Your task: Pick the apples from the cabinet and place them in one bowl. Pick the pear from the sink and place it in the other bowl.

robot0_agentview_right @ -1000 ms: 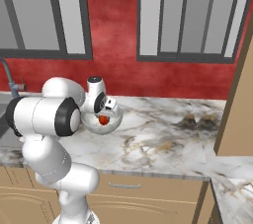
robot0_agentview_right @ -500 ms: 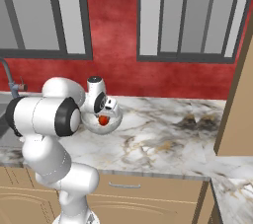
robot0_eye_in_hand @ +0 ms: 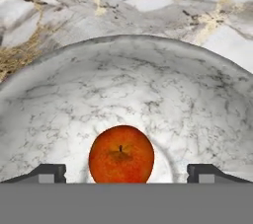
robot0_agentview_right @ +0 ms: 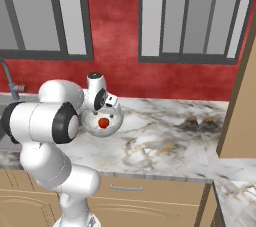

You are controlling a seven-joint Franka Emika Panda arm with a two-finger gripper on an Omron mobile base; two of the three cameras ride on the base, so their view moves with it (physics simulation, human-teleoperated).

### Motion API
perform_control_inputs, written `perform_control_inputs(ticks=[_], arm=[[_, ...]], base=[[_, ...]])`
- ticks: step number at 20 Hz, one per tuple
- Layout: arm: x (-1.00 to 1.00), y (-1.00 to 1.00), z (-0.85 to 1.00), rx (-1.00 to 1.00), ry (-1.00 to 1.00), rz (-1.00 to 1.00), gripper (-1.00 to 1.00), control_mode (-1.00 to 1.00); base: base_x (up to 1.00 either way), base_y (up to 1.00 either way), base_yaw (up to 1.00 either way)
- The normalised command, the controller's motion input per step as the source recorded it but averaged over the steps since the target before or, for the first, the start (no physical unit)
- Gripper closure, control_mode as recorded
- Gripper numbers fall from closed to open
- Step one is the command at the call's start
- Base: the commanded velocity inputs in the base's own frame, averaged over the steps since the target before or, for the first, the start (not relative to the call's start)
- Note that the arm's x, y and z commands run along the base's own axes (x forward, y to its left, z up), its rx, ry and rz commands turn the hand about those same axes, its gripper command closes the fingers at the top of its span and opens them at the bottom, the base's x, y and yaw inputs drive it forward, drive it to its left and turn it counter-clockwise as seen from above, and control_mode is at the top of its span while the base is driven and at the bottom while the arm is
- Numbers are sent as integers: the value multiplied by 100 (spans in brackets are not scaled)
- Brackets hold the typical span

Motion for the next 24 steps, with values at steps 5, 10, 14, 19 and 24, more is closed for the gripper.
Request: perform_control_inputs(ticks=[5, 10, 14, 19, 24], arm=[[-48, 0, 36, 0, -4, 3, -100, -100], [-74, 0, 30, 0, -5, 8, -100, -100], [-66, 0, 39, 0, -2, 7, -100, -100], [-29, 0, 63, 0, -6, 6, -100, -100], [-45, 0, 73, 0, 0, 4, -100, -100]], base=[[0, 0, 0], [0, 0, 0], [0, 0, 0], [0, 0, 0], [0, 0, 0]])
